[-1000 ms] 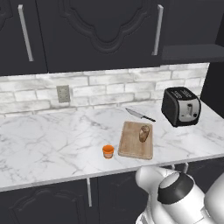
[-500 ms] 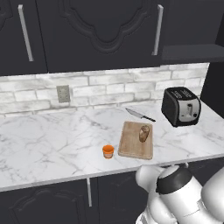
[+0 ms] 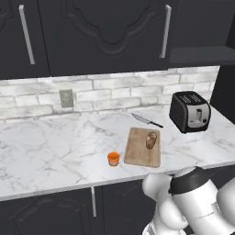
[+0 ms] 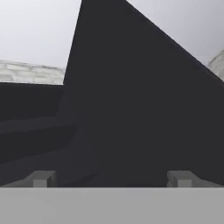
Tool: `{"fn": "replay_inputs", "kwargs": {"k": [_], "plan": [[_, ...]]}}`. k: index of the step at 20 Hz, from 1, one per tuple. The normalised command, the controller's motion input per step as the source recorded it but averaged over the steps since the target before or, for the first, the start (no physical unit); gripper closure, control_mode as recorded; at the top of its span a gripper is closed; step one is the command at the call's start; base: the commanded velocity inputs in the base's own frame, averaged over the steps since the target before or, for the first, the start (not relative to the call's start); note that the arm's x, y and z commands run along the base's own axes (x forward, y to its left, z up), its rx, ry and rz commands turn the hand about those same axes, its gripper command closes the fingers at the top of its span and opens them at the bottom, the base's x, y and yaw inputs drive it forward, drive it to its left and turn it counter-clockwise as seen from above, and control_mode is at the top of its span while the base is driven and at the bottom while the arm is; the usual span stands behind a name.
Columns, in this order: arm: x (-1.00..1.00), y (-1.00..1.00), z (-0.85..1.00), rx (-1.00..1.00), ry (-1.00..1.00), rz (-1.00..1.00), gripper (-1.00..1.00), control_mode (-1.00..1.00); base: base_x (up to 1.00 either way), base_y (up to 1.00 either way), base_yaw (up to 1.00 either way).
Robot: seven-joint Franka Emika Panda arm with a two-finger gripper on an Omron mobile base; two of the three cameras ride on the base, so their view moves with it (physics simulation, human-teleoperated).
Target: Pick the bread, place it on the cutting board, pick the jam, place it on the counter, and close the cabinet.
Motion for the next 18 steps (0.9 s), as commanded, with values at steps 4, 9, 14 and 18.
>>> {"fn": "replay_inputs", "kwargs": {"k": [4,9,14,18], "plan": [[-0.46,-0.32,0.0,-0.04,0.06,-0.02,-1.0,-1.0,0.0,0.0,0.0],[-0.45,-0.3,0.0,-0.09,0.03,-0.03,-1.0,-1.0,0.0,0.0,0.0],[-0.3,-0.28,0.0,-0.04,0.04,-0.02,-1.0,-1.0,0.0,0.0,0.0],[-0.02,-0.16,0.0,0.02,0.03,0.01,-1.0,-1.0,0.0,0.0,0.0]]}}
